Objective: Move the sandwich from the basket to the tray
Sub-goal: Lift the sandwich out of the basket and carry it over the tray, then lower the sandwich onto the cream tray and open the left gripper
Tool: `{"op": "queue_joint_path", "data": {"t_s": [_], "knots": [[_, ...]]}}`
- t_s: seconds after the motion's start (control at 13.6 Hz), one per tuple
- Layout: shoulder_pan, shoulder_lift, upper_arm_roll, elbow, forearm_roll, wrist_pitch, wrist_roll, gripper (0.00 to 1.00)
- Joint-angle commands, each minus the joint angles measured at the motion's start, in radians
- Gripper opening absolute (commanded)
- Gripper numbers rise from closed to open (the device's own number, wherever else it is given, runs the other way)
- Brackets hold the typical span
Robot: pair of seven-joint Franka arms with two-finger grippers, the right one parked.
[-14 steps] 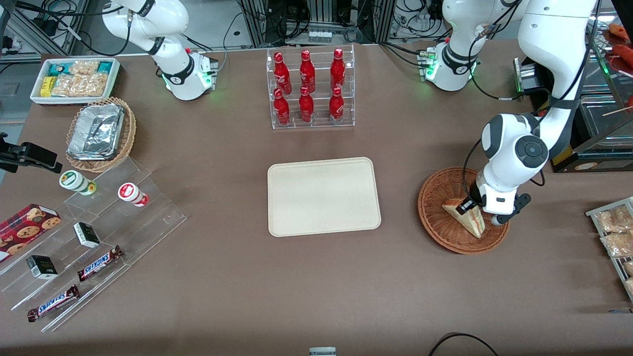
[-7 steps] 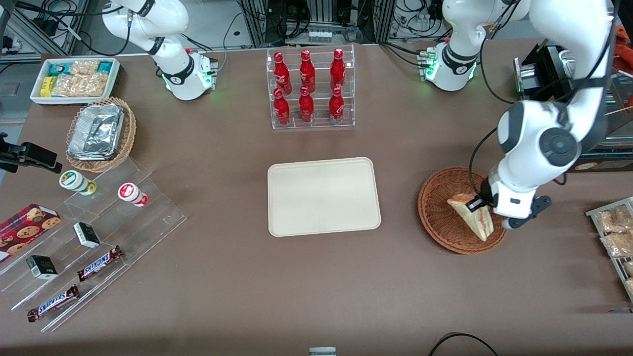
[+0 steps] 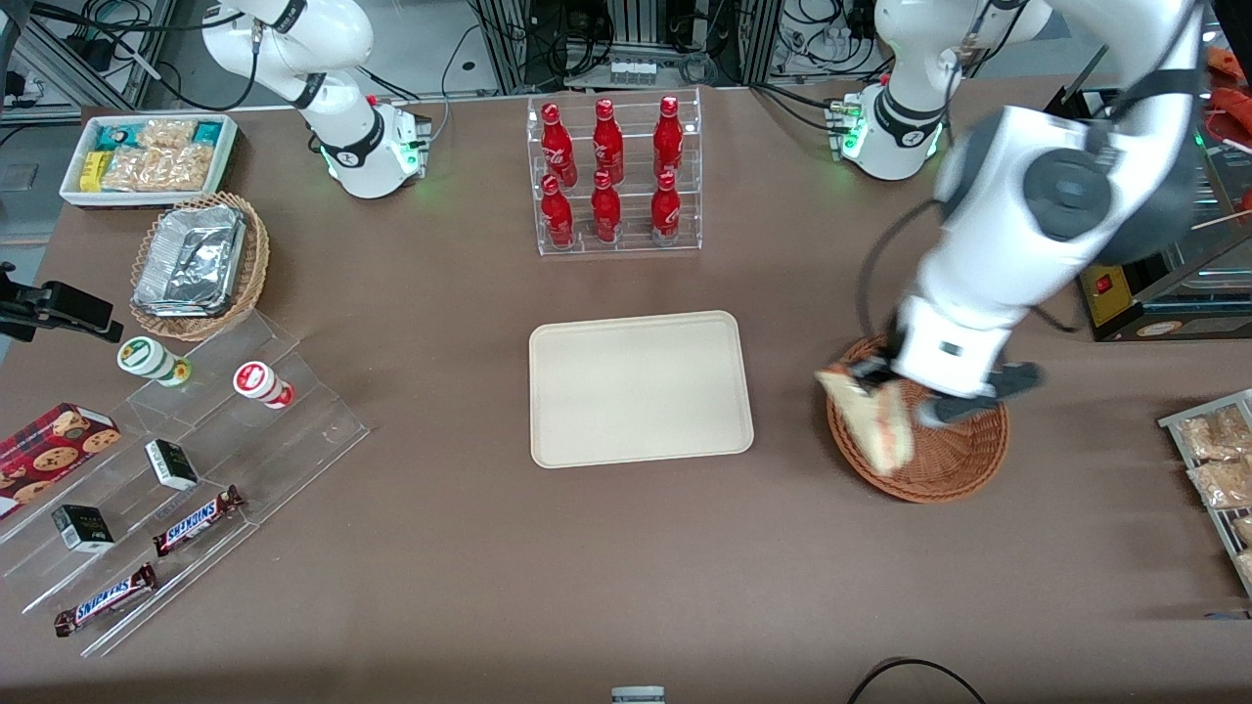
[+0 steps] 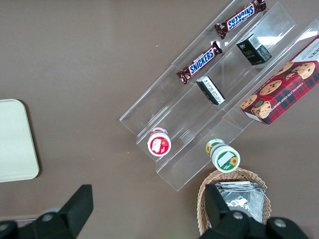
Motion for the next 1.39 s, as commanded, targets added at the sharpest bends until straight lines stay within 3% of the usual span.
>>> {"op": "queue_joint_path", "data": {"t_s": [0.0,0.44,0.66,1.03,1.32], "knots": [[-0.138,0.132,-0.010,0.109,0.016,-0.020,-0.056,0.00],[-0.313,0.315,-0.008,0.178,0.049,0.057,-0.073,0.00],[-0.385,0.410,-0.006,0.177,0.121,0.173,-0.128,0.00],[-0.424,0.508,-0.005,0.174,0.224,0.240,-0.153,0.00],[-0.444,0.535,-0.005,0.169,0.240,0.270,-0.171,0.00]]}}
